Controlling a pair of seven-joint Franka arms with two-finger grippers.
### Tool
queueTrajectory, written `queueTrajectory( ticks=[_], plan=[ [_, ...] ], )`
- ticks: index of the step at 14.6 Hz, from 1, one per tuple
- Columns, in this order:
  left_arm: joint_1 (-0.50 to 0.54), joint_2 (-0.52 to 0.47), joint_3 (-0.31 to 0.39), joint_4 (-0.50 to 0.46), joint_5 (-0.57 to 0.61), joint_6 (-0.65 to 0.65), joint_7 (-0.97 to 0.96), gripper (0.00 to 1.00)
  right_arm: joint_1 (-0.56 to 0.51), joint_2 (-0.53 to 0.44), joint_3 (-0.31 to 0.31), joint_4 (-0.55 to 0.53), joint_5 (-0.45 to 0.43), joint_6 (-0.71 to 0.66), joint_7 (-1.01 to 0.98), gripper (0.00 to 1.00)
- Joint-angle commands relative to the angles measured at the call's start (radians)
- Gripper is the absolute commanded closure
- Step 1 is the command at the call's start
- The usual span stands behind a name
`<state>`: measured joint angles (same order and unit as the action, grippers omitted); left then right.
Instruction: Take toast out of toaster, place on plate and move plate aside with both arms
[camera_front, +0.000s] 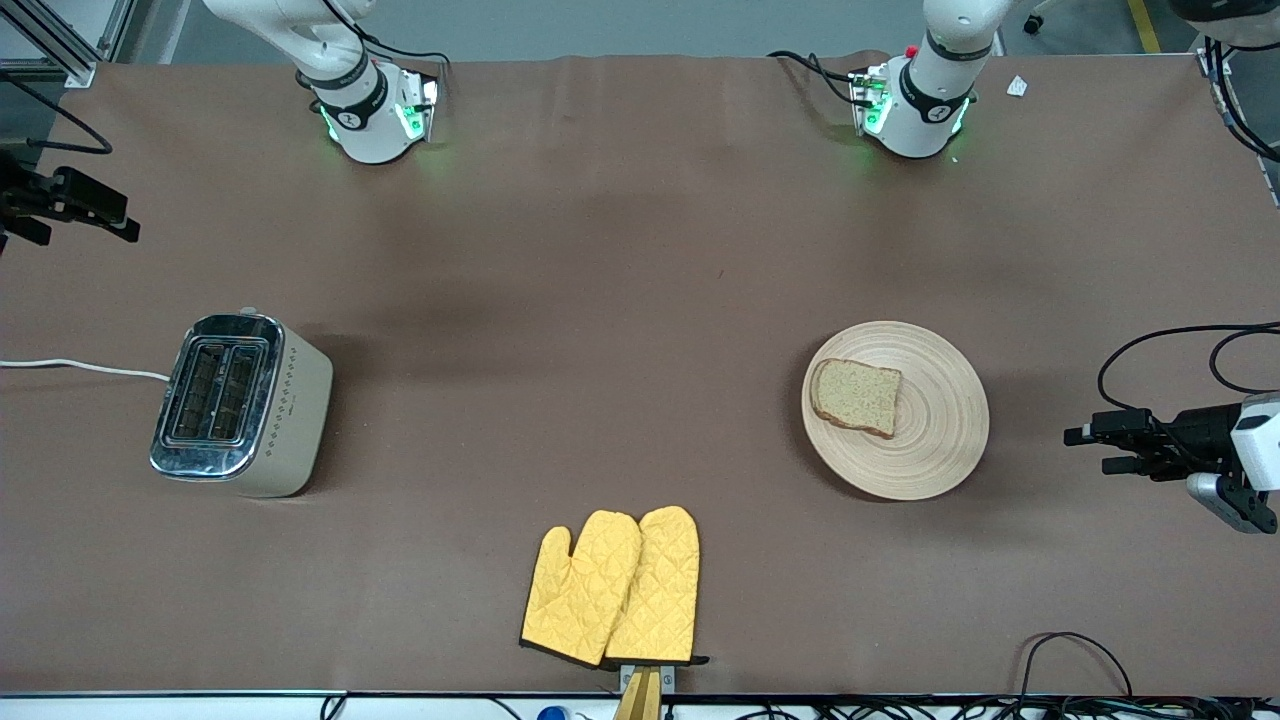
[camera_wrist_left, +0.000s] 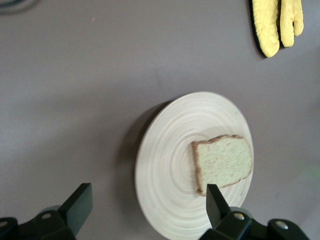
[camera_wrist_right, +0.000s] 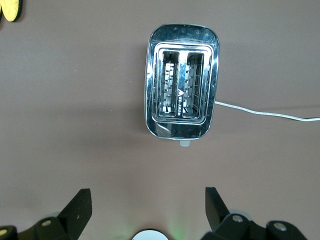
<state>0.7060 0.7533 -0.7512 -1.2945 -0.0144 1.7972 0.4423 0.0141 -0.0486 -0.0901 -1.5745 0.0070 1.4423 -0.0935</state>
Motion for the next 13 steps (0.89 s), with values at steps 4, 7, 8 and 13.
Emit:
queueTrajectory(
  ticks=[4,7,8,13],
  plan=[
    [-0.146,-0.276,0.006,-0.006,0.027,-0.099,-0.296,0.0,-0.02,-0.001,0.01,0.01,0.016,-0.008,-0.008,0.0],
    [-0.155,-0.365,0.006,-0.006,0.063,-0.128,-0.333,0.0,-0.019,-0.001,0.01,0.01,0.016,-0.008,-0.008,0.0],
    [-0.151,-0.383,0.004,-0.006,0.085,-0.143,-0.329,0.0,-0.019,-0.001,0.01,0.01,0.016,-0.008,-0.008,0.0],
    [-0.285,-0.52,0.115,-0.012,0.097,-0.222,-0.336,0.0,-0.019,-0.001,0.01,0.01,0.016,-0.01,-0.008,0.0]
  ],
)
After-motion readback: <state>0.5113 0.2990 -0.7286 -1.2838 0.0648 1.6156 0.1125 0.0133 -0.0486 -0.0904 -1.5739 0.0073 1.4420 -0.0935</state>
